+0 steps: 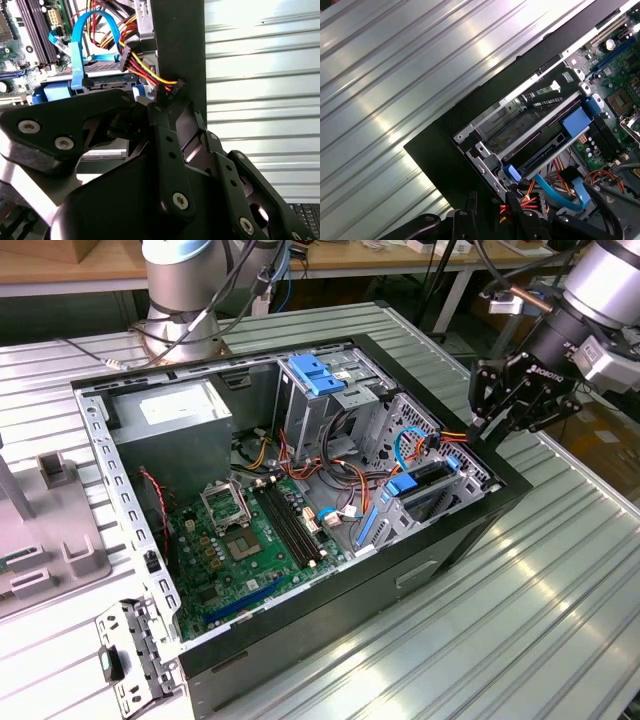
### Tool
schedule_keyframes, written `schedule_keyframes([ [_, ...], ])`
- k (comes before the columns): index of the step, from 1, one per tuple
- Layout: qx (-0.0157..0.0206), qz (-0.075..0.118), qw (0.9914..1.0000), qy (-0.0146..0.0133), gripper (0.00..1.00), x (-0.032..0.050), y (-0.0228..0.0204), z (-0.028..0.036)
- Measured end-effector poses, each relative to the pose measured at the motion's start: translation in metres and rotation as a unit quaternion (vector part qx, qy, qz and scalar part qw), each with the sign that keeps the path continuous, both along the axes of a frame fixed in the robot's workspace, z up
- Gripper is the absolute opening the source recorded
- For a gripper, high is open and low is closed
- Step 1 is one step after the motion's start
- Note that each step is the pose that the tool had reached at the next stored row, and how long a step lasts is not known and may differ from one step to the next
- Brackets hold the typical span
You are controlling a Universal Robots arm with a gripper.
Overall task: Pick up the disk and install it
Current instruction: 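Insert the first disk wire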
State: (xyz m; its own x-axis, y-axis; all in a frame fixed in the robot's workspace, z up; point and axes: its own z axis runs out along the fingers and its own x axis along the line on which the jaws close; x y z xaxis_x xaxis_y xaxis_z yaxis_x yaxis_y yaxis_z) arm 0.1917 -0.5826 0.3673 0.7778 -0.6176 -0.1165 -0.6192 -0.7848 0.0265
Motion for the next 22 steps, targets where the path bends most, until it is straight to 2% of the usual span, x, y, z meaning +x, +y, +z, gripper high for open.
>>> schedule_keyframes([
  [6,0.0019,-0.004,0.99999,0.0003,0.36,0.0033,0.0026,-0.0017],
  [20,0.0021,-0.004,0.99999,0.0004,0.36,0.004,0.0026,-0.0034],
  [22,0.0021,-0.004,0.99999,0.0003,0.22,0.004,0.0026,-0.0033],
])
